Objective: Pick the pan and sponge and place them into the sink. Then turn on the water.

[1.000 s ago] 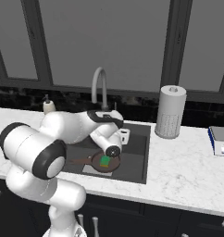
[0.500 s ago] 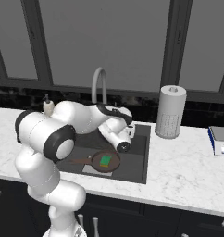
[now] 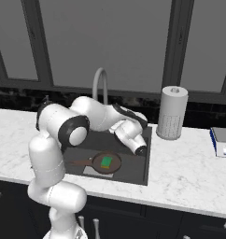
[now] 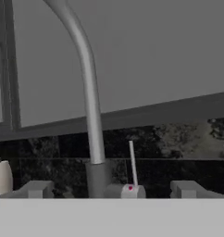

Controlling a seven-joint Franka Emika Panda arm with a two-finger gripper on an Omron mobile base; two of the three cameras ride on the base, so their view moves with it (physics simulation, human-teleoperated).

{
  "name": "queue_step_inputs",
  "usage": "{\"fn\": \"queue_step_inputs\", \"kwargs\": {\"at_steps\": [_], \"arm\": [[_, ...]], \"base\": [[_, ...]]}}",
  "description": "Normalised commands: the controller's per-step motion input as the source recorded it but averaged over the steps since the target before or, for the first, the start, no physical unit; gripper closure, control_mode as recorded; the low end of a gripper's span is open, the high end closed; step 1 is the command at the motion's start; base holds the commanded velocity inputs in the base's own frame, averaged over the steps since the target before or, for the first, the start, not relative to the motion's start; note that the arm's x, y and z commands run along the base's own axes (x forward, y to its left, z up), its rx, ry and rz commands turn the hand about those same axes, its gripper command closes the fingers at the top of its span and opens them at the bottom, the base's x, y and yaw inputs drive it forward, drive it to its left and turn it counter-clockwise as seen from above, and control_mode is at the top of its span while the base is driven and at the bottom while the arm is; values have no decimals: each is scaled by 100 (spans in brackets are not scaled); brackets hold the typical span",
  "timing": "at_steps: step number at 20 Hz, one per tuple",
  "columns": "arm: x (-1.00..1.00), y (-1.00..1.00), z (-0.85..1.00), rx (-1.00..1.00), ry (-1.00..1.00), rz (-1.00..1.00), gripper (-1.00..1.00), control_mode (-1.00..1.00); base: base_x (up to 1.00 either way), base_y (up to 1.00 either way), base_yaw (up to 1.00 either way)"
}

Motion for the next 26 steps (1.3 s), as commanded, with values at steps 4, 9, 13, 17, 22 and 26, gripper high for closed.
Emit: {"fn": "queue_step_inputs", "kwargs": {"at_steps": [4, 9, 13, 17, 22, 26], "arm": [[27, -5, 0, 3, -13, 26, -100, -100], [14, 0, 0, 0, -5, 4, -100, -100], [7, 1, 0, 0, -1, -6, -100, -100], [0, 29, 0, -1, 0, -24, -100, -100], [0, 39, 11, -1, 0, -22, -100, -100], [6, 42, 28, 0, -2, -10, -100, -100]], "base": [[0, 0, 0], [0, 0, 0], [0, 0, 0], [0, 0, 0], [0, 0, 0], [0, 0, 0]]}}
